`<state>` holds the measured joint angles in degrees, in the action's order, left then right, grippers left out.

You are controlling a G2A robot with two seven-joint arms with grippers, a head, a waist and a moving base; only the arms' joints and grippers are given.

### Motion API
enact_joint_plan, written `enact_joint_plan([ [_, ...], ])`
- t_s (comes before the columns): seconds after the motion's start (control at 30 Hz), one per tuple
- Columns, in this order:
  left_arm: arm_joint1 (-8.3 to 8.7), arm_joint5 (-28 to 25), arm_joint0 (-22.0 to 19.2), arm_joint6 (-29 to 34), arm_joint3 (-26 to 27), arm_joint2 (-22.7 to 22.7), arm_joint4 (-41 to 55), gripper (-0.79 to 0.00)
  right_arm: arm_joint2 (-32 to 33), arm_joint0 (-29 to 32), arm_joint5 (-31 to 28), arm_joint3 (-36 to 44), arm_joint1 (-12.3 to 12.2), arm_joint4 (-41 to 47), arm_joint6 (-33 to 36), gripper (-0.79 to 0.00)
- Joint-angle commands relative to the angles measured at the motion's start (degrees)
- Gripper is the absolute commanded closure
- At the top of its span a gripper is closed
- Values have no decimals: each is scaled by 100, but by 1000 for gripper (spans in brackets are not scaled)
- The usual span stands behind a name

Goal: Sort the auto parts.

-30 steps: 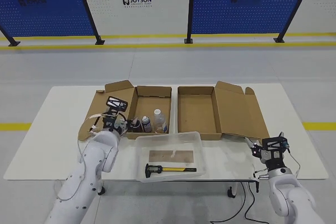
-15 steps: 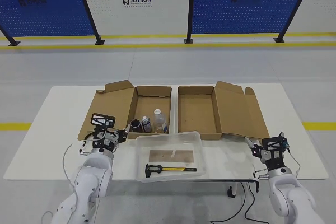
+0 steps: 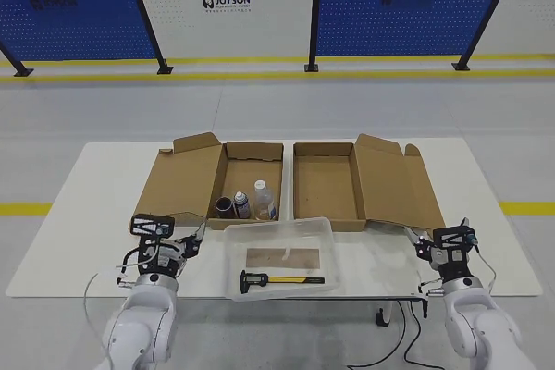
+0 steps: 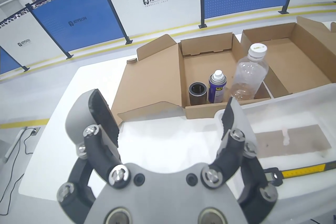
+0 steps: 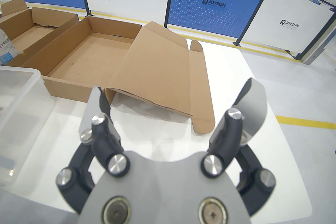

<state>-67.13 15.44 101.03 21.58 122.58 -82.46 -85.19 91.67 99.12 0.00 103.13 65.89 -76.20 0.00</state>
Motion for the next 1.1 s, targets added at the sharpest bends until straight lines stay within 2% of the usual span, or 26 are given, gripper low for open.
enact_joint_plan([
  [0.0, 0, -4, -8, 0, -4, 2, 2, -785, 0, 0, 0, 0, 0, 0, 0, -785],
  [0.57, 0, -4, -8, 0, -4, 2, 2, -785, -14, -14, -28, 25, 0, 1, -3, -785],
  [0.67, 0, -4, -8, 0, -4, 2, 2, -785, -80, -137, -162, 99, -2, -129, 188, -785],
  [0.87, 0, -4, -8, 0, -4, 2, 2, -785, -376, -412, -908, 365, -14, -292, 539, -785],
  [1.07, 0, -4, -8, 0, -4, 2, 2, -785, -805, -1021, -2179, 400, -32, 49, 1522, -785],
])
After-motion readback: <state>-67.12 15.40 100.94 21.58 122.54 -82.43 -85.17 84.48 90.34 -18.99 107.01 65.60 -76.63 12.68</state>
